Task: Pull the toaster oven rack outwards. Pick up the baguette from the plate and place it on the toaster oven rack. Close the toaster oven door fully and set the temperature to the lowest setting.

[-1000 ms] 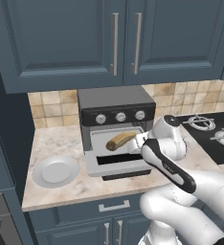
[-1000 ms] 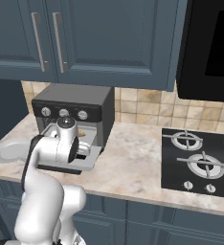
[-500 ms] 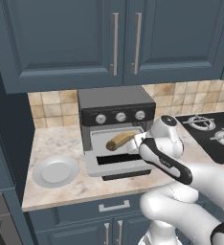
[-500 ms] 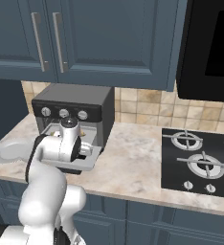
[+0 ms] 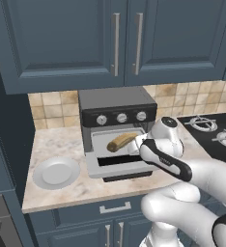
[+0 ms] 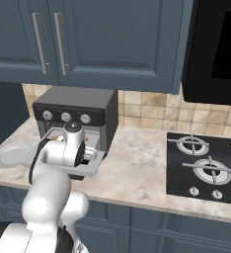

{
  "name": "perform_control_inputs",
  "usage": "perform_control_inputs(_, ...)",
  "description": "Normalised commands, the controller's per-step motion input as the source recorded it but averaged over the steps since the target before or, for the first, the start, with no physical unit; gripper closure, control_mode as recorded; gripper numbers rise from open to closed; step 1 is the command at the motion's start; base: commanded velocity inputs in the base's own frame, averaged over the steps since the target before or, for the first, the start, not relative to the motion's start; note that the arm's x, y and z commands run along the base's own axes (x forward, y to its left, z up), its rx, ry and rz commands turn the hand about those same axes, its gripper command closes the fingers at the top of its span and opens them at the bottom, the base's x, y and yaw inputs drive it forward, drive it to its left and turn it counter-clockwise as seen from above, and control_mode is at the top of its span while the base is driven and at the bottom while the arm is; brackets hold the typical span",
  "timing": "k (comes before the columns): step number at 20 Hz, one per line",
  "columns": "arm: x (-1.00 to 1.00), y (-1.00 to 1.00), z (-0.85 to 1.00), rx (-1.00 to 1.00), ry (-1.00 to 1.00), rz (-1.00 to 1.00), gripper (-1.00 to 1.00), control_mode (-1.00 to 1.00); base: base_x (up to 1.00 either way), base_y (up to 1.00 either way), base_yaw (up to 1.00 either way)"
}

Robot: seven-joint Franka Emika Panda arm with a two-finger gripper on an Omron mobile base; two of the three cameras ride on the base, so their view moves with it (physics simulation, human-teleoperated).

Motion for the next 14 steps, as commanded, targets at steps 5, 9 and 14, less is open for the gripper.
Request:
perform_control_inputs(5, 0.01, 0.00, -0.23, 0.00, -0.06, 0.00, 1.00, -1.00, 0.00, 0.00, 0.00)
perform_control_inputs(9, 0.02, 0.00, -0.30, -0.01, -0.06, 0.00, 1.00, -1.00, 0.00, 0.00, 0.00)
perform_control_inputs(14, 0.03, 0.00, -0.31, -0.01, -0.07, 0.00, 1.00, -1.00, 0.00, 0.00, 0.00)
